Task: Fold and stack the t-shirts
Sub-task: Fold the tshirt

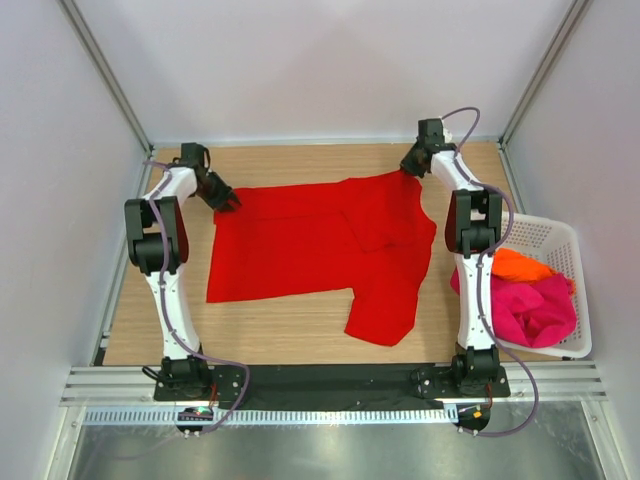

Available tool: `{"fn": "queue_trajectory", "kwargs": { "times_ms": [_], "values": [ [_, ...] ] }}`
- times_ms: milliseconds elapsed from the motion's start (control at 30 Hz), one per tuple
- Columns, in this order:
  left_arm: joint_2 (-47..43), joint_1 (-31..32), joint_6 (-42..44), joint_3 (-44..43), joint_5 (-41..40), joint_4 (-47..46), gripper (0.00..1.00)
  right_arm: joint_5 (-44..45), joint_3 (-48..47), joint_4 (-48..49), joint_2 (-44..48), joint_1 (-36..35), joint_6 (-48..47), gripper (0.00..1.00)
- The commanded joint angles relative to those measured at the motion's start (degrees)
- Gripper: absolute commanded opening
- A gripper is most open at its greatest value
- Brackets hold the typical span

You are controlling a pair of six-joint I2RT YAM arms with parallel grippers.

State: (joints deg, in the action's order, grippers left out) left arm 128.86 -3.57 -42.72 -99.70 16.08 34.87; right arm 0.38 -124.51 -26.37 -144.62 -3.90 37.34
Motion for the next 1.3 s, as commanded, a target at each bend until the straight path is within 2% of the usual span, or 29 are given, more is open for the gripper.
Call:
{"fn": "queue_trajectory", "kwargs": {
  "times_ms": [0,100,233,300,433,467,533,567,667,700,800,833,933,1000,1067,1100,1133,1267],
  "values": [
    [2.45,-0.82,-0.79,-1.37,-1.05,1.86,0.29,6.26,-1.09,1.41,0.91,1.26,3.35,0.01],
    [3.77,-1.7,-1.75,-1.29,-0.08,2.13,0.29,7.62,0.5,4.48,1.8,1.53,4.32,0.01],
    [4.47,-1.96,-1.32,-1.9,0.54,2.04,0.29,4.38,-6.17,4.66,-1.98,1.44,5.37,0.01],
    [4.3,-1.96,-1.05,-2.43,1.32,1.78,0.29,2.96,-8.37,4.58,-3.74,1.44,5.98,0.04],
    [1.84,-1.88,-0.44,-4.53,2.2,1.69,0.33,1.99,-17.41,-3.06,-5.15,1.53,6.17,0.26],
    [1.14,-1.88,-0.26,-4.89,2.12,1.69,0.34,2.69,-18.22,-4.46,-4.54,1.44,5.73,0.37],
    [-1.41,-1.88,0.35,-5.68,1.86,2.65,0.35,3.39,-19.01,-9.3,-1.91,1.79,4.23,0.47],
    [-2.63,-1.88,1.05,-6.38,1.59,3.27,0.36,4.61,-19.02,-11.23,-0.77,1.97,3.71,0.56],
    [-7.73,-1.44,2.98,-5.69,-0.42,6.6,0.38,6.2,-17.88,-18.43,4.68,2.41,-1.47,0.63],
    [-9.14,-1.35,3.69,-4.9,-1.3,7.31,0.38,9.52,-17.61,-23.33,7.83,2.41,-2.79,0.64],
    [-16.25,-0.91,5.97,0.0,-6.04,11.35,0.39,12.53,-11.13,-27.67,13.81,2.32,-5.52,0.67],
    [-19.92,-0.91,6.07,1.77,-8.67,12.58,0.38,12.71,-5.54,-27.86,18.27,2.15,-5.27,0.67],
    [-26.79,-0.65,5.63,13.44,-11.76,14.96,0.36,12.36,6.15,-27.42,26.89,0.04,-5.79,0.67],
    [-34.26,-0.38,5.46,23.26,-13.52,15.84,0.34,12.54,12.24,-25.94,31.39,-3.38,-6.58,0.67],
    [-41.62,-0.12,3.79,29.27,-15.27,16.28,0.33,11.05,22.0,-23.83,38.4,-6.1,-6.58,0.64],
    [-44.19,-0.12,3.0,35.39,-15.63,16.28,0.33,10.52,25.07,-22.08,40.62,-9.51,-6.75,0.63],
    [-46.39,0.14,1.25,37.8,-15.64,16.19,0.33,9.73,30.76,-21.01,42.47,-11.29,-6.93,0.62],
    [-52.91,0.58,-2.45,47.74,-15.64,15.4,0.35,5.7,42.04,-18.9,52.3,-19.81,-6.93,0.6]
  ]
}}
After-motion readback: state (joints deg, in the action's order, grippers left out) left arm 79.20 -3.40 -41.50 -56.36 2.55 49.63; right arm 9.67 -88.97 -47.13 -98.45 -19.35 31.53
